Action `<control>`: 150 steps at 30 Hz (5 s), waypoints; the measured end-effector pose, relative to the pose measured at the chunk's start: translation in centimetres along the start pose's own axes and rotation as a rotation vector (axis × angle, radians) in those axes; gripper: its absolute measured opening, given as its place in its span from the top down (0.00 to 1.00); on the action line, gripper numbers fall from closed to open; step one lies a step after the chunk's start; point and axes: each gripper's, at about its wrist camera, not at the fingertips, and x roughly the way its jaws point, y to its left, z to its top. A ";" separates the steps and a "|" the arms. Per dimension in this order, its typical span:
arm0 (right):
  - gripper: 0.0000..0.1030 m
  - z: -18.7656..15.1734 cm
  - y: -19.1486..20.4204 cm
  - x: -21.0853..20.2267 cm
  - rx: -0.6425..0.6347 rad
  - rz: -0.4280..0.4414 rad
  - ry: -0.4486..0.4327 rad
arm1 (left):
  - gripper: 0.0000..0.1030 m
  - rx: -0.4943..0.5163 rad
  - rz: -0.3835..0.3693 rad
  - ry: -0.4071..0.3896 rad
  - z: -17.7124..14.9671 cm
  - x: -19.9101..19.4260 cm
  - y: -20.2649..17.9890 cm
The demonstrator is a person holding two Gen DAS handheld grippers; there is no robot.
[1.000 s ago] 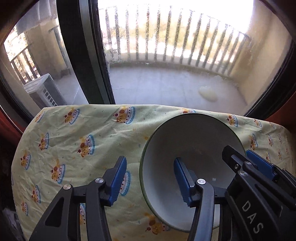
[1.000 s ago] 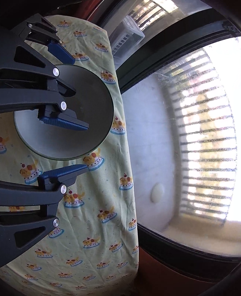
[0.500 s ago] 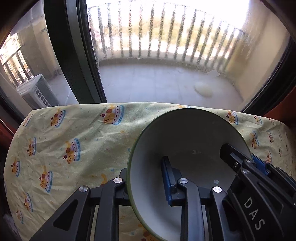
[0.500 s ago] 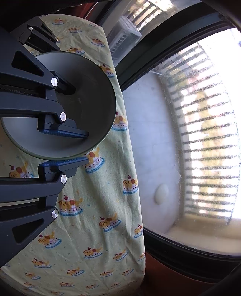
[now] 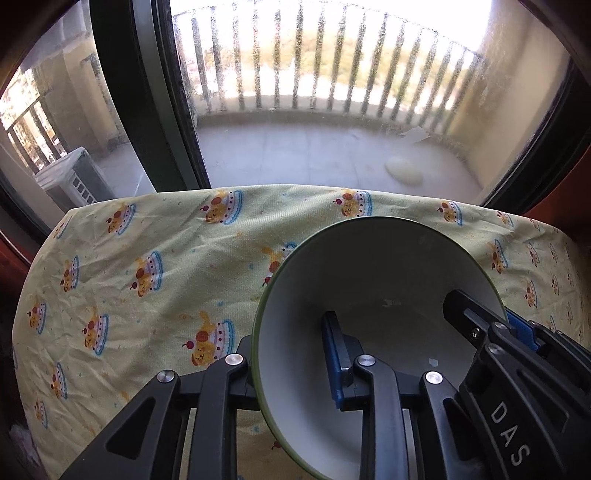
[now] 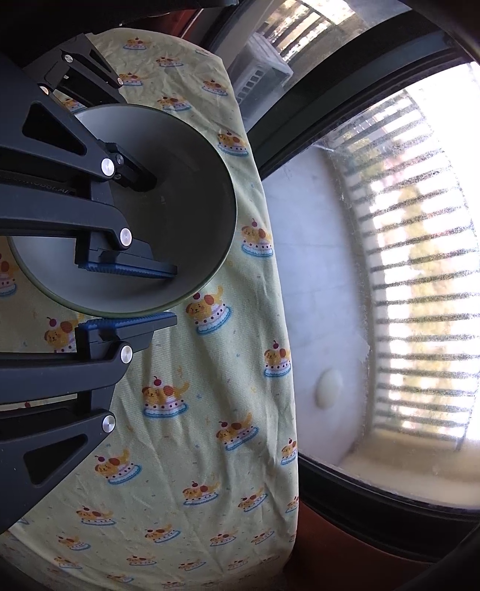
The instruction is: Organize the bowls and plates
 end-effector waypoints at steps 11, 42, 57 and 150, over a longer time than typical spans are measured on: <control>0.81 -2.4 -2.3 -3.3 0.035 0.020 0.011 | 0.77 0.024 0.003 -0.008 -2.1 -3.0 -1.9; 0.81 -6.7 -6.7 -17.4 -0.104 0.133 -0.109 | 0.77 -0.077 0.101 -0.145 -8.8 -16.9 -6.6; 0.81 -12.1 -11.5 -22.0 -0.141 0.159 -0.145 | 0.77 -0.079 0.116 -0.181 -15.0 -20.1 -10.7; 0.35 -25.3 -18.6 -20.5 0.121 -0.081 0.026 | 0.41 0.063 -0.326 0.160 -25.2 -12.5 -13.3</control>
